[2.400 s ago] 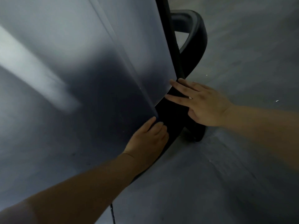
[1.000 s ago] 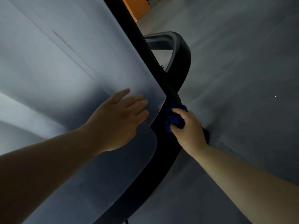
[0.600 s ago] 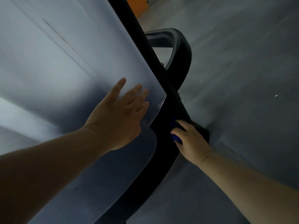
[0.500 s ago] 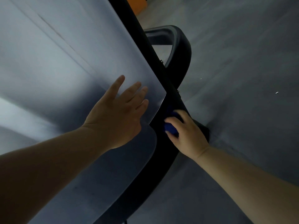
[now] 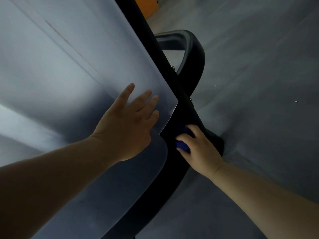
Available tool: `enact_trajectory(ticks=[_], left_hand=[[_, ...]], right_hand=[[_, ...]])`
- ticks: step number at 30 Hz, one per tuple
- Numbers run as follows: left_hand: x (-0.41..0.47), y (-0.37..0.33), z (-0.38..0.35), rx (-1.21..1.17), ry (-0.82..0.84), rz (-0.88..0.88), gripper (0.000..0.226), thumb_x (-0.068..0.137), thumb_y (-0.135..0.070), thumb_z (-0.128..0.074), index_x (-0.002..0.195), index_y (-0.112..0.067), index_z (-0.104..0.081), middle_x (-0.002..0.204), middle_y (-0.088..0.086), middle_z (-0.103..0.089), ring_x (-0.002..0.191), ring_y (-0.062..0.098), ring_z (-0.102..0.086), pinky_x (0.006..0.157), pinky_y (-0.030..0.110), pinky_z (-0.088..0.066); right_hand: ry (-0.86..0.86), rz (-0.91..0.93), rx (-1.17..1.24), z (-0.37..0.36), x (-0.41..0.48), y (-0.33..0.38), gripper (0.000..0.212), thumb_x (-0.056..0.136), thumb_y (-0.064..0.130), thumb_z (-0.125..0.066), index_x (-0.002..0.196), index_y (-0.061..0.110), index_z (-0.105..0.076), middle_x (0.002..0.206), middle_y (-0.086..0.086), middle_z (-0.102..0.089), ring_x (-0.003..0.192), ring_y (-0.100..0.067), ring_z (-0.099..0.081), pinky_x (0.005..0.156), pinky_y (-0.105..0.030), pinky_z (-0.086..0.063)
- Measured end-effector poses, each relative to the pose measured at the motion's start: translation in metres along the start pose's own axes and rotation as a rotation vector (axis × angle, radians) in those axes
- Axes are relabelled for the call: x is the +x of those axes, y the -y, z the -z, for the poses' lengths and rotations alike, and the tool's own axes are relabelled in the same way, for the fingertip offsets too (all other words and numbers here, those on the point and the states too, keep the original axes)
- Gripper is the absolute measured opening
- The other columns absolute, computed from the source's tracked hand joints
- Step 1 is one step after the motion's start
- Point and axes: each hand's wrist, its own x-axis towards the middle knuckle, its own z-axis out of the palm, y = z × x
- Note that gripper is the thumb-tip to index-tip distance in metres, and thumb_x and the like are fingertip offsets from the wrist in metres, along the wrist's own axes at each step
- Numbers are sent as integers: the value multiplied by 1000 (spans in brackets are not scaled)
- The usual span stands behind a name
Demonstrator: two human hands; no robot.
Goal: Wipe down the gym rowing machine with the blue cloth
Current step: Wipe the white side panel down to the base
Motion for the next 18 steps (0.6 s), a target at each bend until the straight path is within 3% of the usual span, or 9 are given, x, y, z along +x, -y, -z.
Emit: enact_trajectory(ticks=[2,4,11,13,16,18], left_hand=[[1,0,3,31,28,-2,62,89,-41,-23,133,-20,-61,151,12,-44,142,30,-36,116,57,-15],[0,1,5,35,50,-6,62,89,-44,-23,135,-22,-59,153,11,-41,144,30,-34,116,57,-13],[0,0,-2,-17,8,-16,60,86,-41,-29,130,-19,-64,148,12,-48,140,31,-40,116,58,-17],[4,-6,1,-10,41,-13,62,87,-42,-27,136,-21,-58,151,10,-43,142,30,-36,116,58,-14],[10,-14,4,-26,87,-17,63,89,-46,-28,145,-22,-46,156,8,-35,146,29,-28,117,58,-7],[13,-15,3,-87,43,-21,60,89,-43,-35,139,-16,-54,151,11,-44,143,32,-35,116,60,-12]], right_hand=[[-153,113,84,5,23,30,31,81,20,-75,108,11,-65,126,-17,-54,106,-33,-62,79,-33,-57],[-179,202,112,5,30,39,28,84,22,-70,109,11,-64,125,-17,-54,109,-33,-61,84,-33,-57],[162,68,-16,-13,-22,-22,35,70,14,-86,97,16,-63,123,-12,-54,93,-31,-68,71,-31,-59],[62,31,-8,-6,-8,-15,37,75,13,-83,106,14,-65,128,-16,-53,104,-35,-64,78,-37,-60],[-204,9,103,11,37,16,45,90,16,-66,133,10,-56,145,-18,-42,131,-36,-46,103,-36,-44],[-248,23,94,13,57,27,50,95,20,-54,142,8,-47,151,-19,-36,136,-37,-40,109,-37,-37]])
